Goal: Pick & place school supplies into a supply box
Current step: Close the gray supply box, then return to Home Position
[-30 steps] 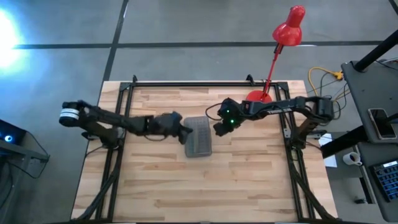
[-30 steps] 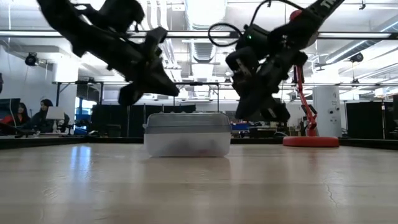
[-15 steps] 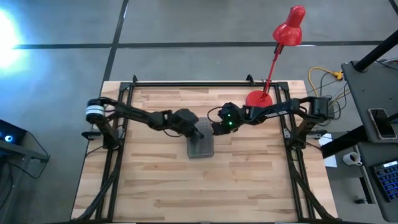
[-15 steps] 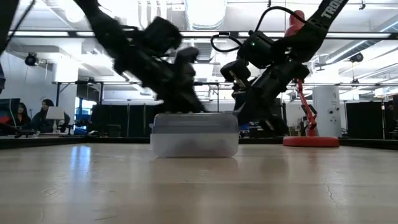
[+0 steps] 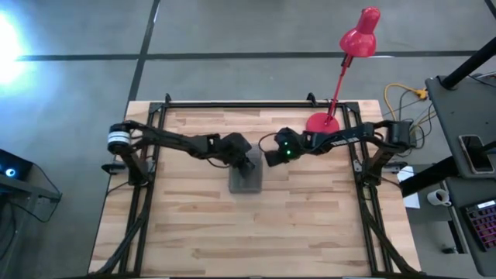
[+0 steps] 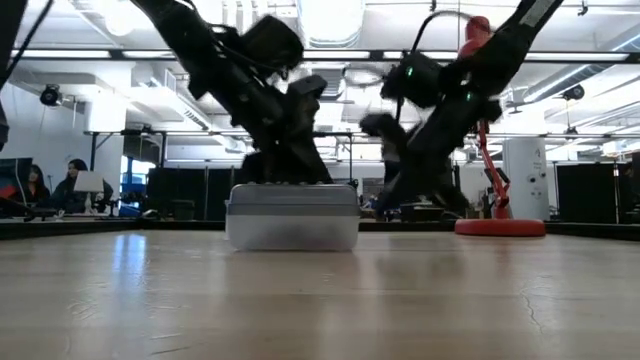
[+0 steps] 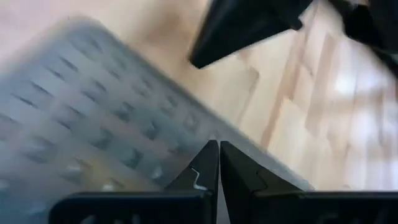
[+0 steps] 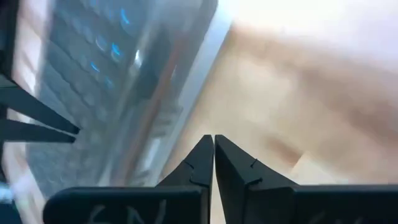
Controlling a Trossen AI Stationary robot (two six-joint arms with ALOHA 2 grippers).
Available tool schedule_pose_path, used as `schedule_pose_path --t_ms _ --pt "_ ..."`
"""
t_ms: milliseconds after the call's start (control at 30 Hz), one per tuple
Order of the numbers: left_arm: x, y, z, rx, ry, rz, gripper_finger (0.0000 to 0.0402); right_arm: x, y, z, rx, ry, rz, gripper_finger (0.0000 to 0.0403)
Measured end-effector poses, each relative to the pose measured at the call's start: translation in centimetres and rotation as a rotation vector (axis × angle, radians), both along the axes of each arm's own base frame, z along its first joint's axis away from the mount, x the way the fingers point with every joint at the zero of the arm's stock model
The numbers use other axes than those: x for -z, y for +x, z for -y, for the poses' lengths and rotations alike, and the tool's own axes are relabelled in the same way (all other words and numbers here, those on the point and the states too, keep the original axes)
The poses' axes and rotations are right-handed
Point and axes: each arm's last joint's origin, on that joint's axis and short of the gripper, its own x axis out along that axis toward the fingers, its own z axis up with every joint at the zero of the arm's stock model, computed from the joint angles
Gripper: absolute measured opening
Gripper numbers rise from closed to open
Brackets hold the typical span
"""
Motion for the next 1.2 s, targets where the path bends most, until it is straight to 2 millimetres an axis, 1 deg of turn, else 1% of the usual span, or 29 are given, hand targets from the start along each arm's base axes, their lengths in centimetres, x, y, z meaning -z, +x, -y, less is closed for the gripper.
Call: schedule_pose_path --t_ms 100,200,300,400,433,533,633,700,733,800,833,900,967,1033,1100,1167,1200 --pt "-2.0 -1.5 0.0 -0.062 0.059 0.058 0.0000 -1.9 -0.5 0.1 0.018 -0.091 0.014 0.0008" --pt "-3.5 -3.6 0.2 -0.112 0.102 0.095 0.0000 -2.5 -1.5 0.0 0.011 -0.174 -0.048 0.0008" --pt "-3.9 -6.3 0.4 -0.174 0.123 0.099 0.0000 -3.9 -2.2 0.1 0.008 -0.258 -0.044 0.0008" --pt "-4.2 -9.3 0.8 -0.220 0.094 0.159 0.0000 -5.3 -2.6 -0.5 -0.032 -0.353 -0.015 0.0008" --pt "-4.3 -10.2 1.0 -0.233 0.077 0.188 0.0000 -5.9 -2.7 -0.8 -0.065 -0.388 0.006 0.0008" --pt "-4.5 -13.1 1.6 -0.262 0.031 0.255 0.0000 -8.9 -3.4 -1.5 -0.116 -0.479 0.084 0.0009" --pt "-4.5 -15.6 1.8 -0.284 0.013 0.322 0.0000 -10.7 -5.0 -1.8 -0.149 -0.521 0.067 0.0008" --pt "-4.7 -17.0 2.0 -0.307 -0.023 0.380 0.0000 -12.1 -6.1 -2.0 -0.142 -0.531 0.079 0.0008" --pt "-4.6 -17.7 2.2 -0.324 -0.056 0.409 0.0000 -13.0 -6.6 -2.1 -0.117 -0.520 0.116 0.0009" --pt "-4.7 -18.6 2.4 -0.319 -0.068 0.496 0.0000 -14.8 -7.6 -2.4 -0.092 -0.502 0.202 0.0009" --pt "-4.7 -19.0 2.5 -0.297 -0.052 0.548 0.0000 -15.5 -8.2 -2.7 -0.109 -0.520 0.234 0.0009" --pt "-4.3 -19.9 2.9 -0.241 -0.012 0.628 0.0000 -16.8 -9.2 -3.6 -0.198 -0.590 0.305 0.0009" --pt "-4.2 -20.7 3.2 -0.187 0.003 0.754 0.0000 -17.4 -10.8 -4.2 -0.234 -0.618 0.331 0.0009" --pt "-3.4 -21.6 3.5 -0.131 -0.004 0.846 0.0000 -17.4 -12.3 -4.6 -0.238 -0.628 0.374 0.0009" --pt "-2.3 -22.4 3.8 -0.074 -0.013 0.927 0.0000 -16.4 -13.8 -5.1 -0.244 -0.642 0.405 0.0009" --pt "-0.8 -23.1 4.0 -0.055 -0.014 0.975 0.0000 -15.3 -14.8 -5.6 -0.251 -0.661 0.486 0.0009" --pt "-0.9 -23.2 4.1 -0.047 -0.011 0.971 0.0000 -14.8 -15.4 -5.8 -0.265 -0.672 0.529 0.0009"
